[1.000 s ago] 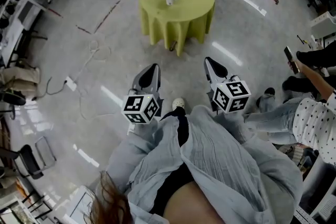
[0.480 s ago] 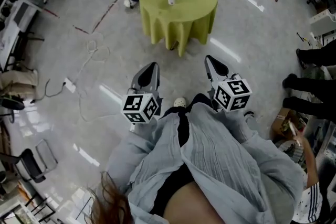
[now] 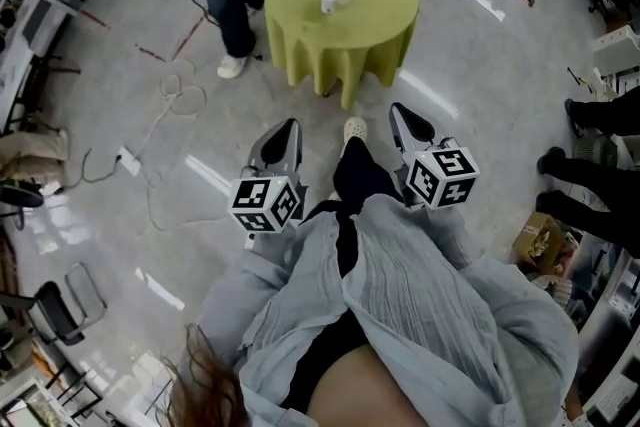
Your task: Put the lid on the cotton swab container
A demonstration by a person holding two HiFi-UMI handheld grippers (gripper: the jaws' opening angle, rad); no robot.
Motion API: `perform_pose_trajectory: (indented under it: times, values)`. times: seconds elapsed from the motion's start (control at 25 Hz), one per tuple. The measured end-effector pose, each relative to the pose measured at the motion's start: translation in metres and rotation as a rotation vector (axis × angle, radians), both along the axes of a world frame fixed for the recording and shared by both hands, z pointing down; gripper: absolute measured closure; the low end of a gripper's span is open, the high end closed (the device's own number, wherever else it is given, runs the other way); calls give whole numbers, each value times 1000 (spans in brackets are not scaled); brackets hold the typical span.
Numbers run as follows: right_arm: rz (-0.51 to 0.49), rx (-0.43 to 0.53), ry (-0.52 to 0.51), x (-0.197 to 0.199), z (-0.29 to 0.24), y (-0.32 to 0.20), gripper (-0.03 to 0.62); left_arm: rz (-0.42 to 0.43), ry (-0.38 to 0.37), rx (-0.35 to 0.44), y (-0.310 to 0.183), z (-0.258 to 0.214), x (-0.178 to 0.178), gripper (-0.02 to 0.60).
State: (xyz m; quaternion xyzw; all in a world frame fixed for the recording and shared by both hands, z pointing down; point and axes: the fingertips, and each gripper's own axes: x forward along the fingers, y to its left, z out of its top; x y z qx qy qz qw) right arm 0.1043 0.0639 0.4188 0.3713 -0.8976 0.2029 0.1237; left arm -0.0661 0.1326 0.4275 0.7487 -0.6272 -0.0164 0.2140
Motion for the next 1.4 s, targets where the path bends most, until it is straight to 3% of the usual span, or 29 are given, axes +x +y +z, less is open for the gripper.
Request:
perform_pose_trajectory:
  times: [0.48,1.4]
  values:
    - [-65,-7,-7,-47,-8,-115,592,-27,-27,10,-109,-17,-33,566]
    - [-140,-70,6,-87,8,-261,592,-99,-5,-32,-247,-10,-64,566]
